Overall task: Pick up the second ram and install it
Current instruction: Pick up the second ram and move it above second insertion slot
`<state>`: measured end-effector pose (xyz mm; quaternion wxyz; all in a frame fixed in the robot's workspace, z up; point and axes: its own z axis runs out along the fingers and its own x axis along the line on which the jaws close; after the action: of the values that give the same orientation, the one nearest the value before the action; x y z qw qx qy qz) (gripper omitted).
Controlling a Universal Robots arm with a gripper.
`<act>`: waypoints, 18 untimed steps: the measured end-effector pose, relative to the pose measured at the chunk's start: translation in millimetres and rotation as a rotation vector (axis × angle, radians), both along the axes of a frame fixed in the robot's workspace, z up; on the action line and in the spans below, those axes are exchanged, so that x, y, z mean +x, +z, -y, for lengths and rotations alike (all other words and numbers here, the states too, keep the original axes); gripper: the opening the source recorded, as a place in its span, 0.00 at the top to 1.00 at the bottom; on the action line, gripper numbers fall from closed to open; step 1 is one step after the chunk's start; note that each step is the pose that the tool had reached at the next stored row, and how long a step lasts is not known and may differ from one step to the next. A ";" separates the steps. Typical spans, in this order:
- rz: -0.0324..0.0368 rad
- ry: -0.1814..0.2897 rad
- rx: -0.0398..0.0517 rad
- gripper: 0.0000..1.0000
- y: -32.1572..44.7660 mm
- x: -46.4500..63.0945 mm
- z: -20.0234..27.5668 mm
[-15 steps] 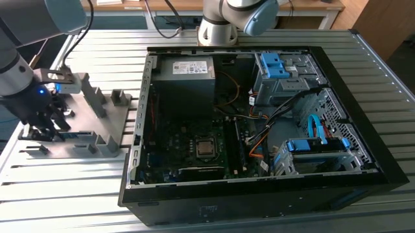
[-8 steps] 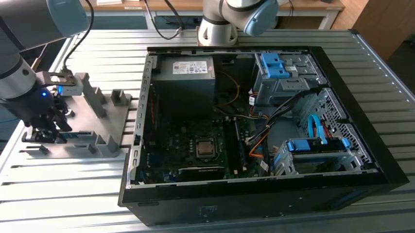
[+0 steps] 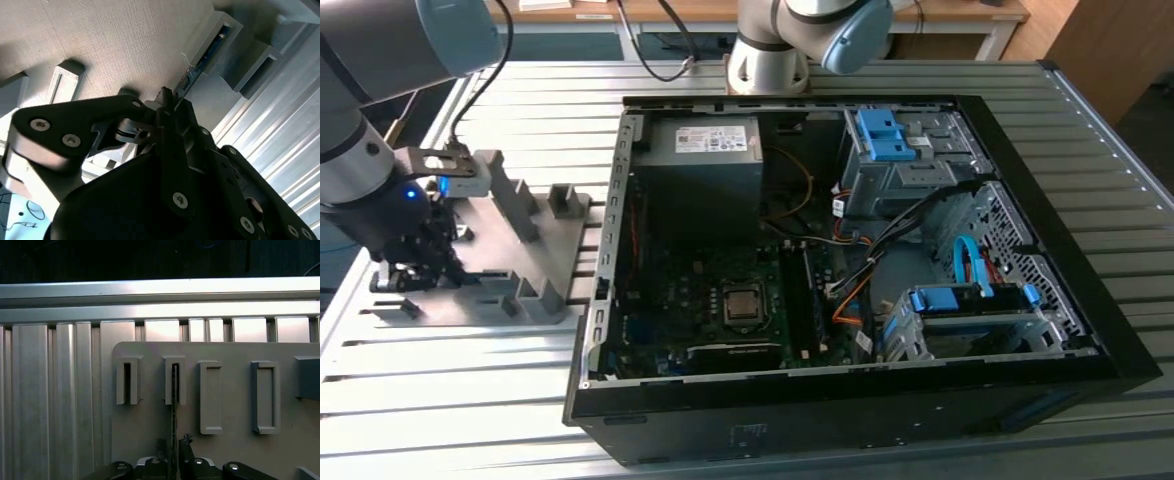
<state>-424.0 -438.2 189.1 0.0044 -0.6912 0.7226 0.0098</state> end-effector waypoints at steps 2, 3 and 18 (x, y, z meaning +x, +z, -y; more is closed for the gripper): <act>0.0000 0.000 0.0000 0.84 0.0 0.0 0.0; 0.0000 0.000 0.0000 0.84 -0.1 0.0 0.0; -0.0001 0.000 0.0004 0.86 -0.3 0.0 0.0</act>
<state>-424.0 -438.2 188.8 0.0045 -0.6912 0.7226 0.0100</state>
